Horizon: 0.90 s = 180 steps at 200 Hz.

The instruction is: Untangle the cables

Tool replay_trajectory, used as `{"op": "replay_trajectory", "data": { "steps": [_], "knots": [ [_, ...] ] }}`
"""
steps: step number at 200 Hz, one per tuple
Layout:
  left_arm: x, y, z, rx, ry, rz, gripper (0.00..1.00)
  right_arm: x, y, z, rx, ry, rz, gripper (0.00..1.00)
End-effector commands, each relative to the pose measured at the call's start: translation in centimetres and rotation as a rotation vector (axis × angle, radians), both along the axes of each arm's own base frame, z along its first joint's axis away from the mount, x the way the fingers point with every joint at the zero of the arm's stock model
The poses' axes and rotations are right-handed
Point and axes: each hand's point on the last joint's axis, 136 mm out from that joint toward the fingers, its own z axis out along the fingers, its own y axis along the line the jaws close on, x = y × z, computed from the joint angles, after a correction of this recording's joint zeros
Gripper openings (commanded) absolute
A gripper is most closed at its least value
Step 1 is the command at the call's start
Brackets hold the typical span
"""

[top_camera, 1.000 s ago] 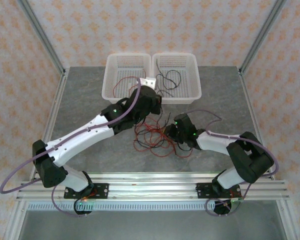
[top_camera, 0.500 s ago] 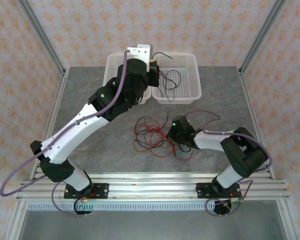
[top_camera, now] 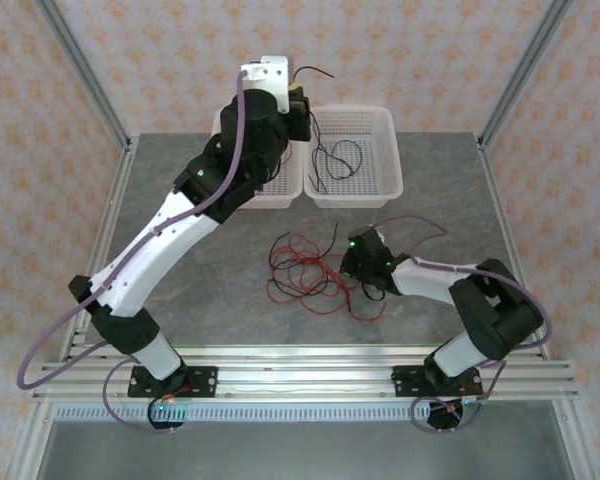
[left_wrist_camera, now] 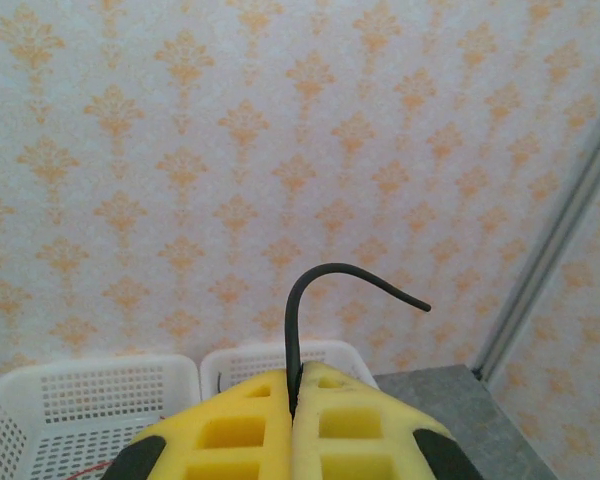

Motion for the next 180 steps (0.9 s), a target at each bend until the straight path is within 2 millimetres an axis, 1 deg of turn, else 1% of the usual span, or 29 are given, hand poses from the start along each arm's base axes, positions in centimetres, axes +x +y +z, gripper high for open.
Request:
{"op": "replay_trajectory", "data": {
  "steps": [1,27,52,58,64,68,78,97,101,102,104,134,161,180],
  "knots": [
    [1.5,-0.5,1.3,-0.016,-0.063,-0.02,0.0,0.7,-0.9,3.3,-0.038,-0.076,-0.008,0.18],
    [3.0,-0.9,1.4,-0.006,-0.093,-0.02,0.0,0.0,-1.1,5.4,-0.034,-0.096,0.016,0.27],
    [4.5,-1.8,1.0,0.004,-0.124,-0.031,0.0,-0.7,-2.1,7.6,-0.035,-0.134,-0.001,0.35],
    [4.9,-2.2,0.8,0.007,-0.132,-0.041,0.0,-0.9,-2.4,8.1,-0.037,-0.144,-0.007,0.37],
    [5.3,-2.6,0.5,0.013,-0.141,-0.049,0.0,-1.1,-2.7,8.1,-0.047,-0.142,-0.013,0.38],
    [5.6,-2.8,0.3,0.016,-0.146,-0.052,0.0,-1.2,-2.9,8.9,-0.038,-0.162,-0.019,0.39],
    [6.4,-3.3,-0.3,0.019,-0.154,-0.054,0.0,-1.5,-3.4,9.7,-0.039,-0.175,-0.03,0.4],
    [8.3,-4.4,-1.9,0.036,-0.142,-0.059,0.0,-2.2,-4.2,10.5,-0.037,-0.188,-0.045,0.41],
    [8.5,-4.5,-1.8,0.034,-0.145,-0.058,0.0,-2.4,-4.3,10.7,-0.034,-0.191,-0.047,0.41],
    [8.9,-4.7,-2.4,0.04,-0.136,-0.059,0.0,-2.4,-4.3,10.7,-0.033,-0.192,-0.048,0.41],
    [9.3,-5.1,-3.1,0.046,-0.128,-0.061,0.0,-2.5,-4.3,10.8,-0.031,-0.193,-0.05,0.41],
    [12.3,-6.2,-6.9,0.095,-0.106,-0.03,0.0,-3.5,-4.9,10.9,-0.009,-0.194,-0.062,0.41],
    [14.6,-7.3,-11.1,0.128,-0.066,-0.014,0.0,-4.6,-5.6,10.0,-0.002,-0.177,-0.08,0.41],
    [15.9,-8.2,-14.0,0.145,-0.025,-0.018,0.0,-5.2,-6.1,9.6,0.003,-0.171,-0.092,0.41]
  ]
}}
